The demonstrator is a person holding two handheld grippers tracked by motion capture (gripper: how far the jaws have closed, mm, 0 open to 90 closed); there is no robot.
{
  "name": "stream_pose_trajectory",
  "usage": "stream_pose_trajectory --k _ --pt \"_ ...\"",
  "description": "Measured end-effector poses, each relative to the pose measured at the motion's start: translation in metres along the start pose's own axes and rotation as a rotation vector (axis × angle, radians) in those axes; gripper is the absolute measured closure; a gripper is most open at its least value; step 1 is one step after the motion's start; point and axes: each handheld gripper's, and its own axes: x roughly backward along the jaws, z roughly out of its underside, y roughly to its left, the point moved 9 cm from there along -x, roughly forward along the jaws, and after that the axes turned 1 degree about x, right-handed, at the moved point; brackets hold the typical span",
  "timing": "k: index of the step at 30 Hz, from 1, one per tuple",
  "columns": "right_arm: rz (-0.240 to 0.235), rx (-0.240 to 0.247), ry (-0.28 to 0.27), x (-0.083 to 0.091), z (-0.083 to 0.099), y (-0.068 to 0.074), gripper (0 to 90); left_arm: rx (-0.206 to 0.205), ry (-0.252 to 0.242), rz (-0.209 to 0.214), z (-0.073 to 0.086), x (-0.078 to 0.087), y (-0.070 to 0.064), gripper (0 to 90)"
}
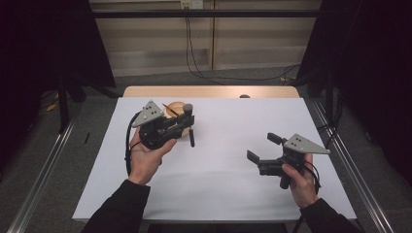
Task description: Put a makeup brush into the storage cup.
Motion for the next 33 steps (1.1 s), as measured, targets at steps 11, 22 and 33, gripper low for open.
stream_pose_trajectory --k 11,22,33 --pt "0.077 0.014 0.001 0.026 0.017 -0.023 2.1 -0.022 0.012 -0.032 -0.011 0.004 0.017 77.4" --pt "0.115 0.012 0.009 0.048 0.030 -0.032 2.1 -0.019 0.003 -0.057 -0.027 -0.002 0.034 77.4" --pt "0.147 0.013 0.029 0.060 0.044 -0.039 1.8 -0.015 -0.004 -0.108 -0.031 -0.006 0.055 77.5"
